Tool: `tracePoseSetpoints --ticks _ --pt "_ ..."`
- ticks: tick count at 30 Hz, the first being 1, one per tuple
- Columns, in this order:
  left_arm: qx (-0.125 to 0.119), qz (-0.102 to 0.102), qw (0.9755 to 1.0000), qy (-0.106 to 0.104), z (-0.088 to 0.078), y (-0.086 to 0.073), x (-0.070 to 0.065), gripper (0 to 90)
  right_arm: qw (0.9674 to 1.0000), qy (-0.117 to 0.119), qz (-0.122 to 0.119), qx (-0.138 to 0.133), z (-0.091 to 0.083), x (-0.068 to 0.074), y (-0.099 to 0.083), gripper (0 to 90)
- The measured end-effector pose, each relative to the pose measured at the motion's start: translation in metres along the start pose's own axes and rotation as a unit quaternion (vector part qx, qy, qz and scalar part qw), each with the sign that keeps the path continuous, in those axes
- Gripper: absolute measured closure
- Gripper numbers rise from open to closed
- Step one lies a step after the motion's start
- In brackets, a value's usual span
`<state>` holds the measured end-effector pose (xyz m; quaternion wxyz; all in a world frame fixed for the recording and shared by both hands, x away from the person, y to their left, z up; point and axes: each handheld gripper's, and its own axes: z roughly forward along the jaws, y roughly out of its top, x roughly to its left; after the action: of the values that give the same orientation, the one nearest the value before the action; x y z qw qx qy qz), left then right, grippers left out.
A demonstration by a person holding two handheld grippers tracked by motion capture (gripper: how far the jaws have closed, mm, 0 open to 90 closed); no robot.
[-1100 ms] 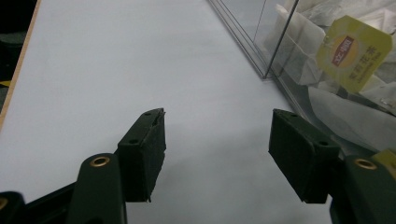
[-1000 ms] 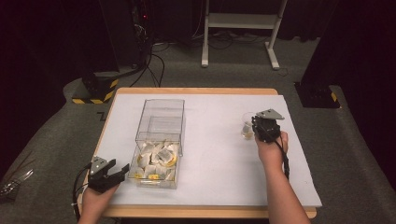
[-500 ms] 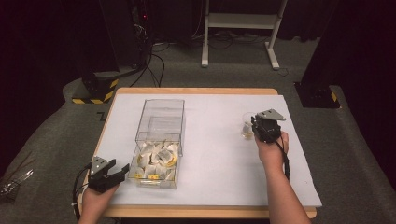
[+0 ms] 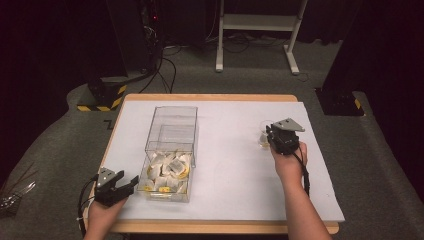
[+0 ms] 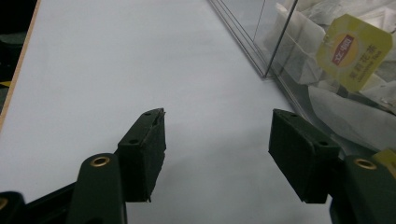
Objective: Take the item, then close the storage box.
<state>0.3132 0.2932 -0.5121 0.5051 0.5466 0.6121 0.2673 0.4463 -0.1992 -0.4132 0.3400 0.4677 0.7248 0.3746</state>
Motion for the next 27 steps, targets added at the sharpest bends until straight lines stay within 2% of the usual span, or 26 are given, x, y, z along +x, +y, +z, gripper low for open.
tracePoseSetpoints --ticks 14,23,27 --pt "0.0 0.001 1.0 0.0 0.0 0.0 0.0 36.7 0.9995 0.029 -0.005 -0.014 -0.008 0.019 -0.007 76.3" --pt "0.002 0.001 1.0 -0.002 -0.001 0.0 0.001 36.7 0.9977 0.065 -0.012 -0.018 -0.014 0.045 -0.017 73.4" --pt "0.003 0.0 1.0 -0.004 -0.001 0.0 0.001 36.9 0.9961 0.083 -0.024 -0.017 -0.017 0.059 -0.022 72.2"
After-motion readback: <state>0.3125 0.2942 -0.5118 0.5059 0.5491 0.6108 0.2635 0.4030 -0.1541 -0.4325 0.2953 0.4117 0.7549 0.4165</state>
